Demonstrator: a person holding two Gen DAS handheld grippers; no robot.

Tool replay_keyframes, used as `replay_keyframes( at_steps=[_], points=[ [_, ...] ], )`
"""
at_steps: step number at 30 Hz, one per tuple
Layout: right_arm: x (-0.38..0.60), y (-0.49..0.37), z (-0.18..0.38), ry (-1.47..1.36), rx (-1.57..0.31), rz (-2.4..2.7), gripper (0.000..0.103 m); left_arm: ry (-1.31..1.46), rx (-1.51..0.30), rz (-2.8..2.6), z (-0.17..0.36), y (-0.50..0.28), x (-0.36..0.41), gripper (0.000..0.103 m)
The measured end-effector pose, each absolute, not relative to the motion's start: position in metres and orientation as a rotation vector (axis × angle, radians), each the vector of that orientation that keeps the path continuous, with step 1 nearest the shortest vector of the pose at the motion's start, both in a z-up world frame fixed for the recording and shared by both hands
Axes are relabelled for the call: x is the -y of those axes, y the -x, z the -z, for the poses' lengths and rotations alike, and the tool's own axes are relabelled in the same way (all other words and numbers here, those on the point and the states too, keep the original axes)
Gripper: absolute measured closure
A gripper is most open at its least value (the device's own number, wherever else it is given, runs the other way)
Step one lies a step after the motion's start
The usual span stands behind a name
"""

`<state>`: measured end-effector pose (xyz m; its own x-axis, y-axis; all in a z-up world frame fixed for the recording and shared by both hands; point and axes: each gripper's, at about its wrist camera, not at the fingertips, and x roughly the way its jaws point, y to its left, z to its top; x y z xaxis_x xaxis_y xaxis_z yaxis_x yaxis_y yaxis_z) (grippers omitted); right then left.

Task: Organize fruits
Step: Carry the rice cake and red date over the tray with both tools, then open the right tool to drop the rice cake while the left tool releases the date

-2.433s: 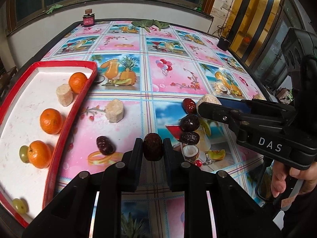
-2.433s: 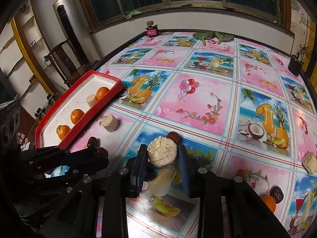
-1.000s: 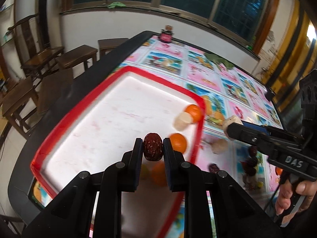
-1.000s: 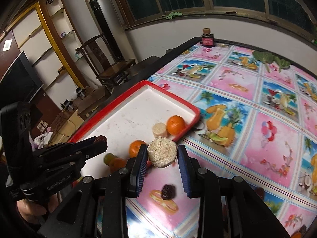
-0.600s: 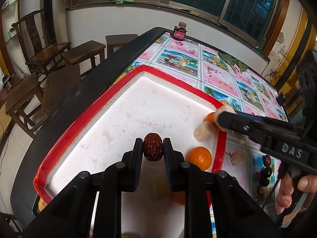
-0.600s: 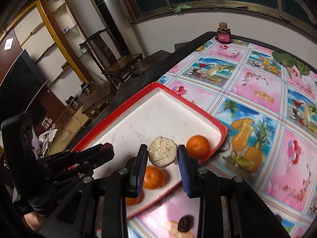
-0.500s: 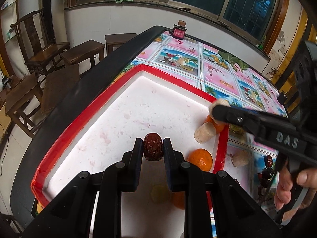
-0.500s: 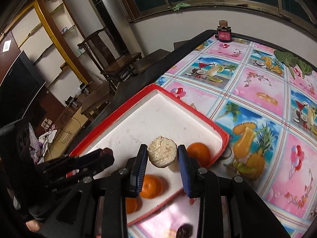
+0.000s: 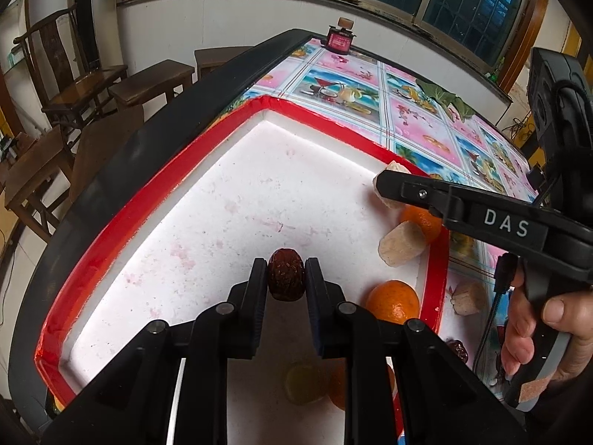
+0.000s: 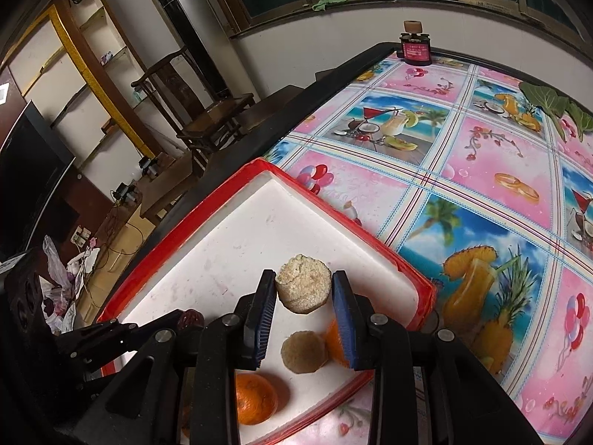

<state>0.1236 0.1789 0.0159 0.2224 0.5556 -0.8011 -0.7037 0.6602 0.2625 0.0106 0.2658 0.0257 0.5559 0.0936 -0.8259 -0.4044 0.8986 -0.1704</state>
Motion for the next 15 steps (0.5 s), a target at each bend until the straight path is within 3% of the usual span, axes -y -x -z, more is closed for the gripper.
replay_keyframes(
  at_steps=[15],
  points=[
    [-0.204, -0.120, -0.002, 0.295, -0.981, -0.869, 0.072, 0.362, -0.967, -0.294, -0.020, -0.016, -0.264, 0.085]
  ],
)
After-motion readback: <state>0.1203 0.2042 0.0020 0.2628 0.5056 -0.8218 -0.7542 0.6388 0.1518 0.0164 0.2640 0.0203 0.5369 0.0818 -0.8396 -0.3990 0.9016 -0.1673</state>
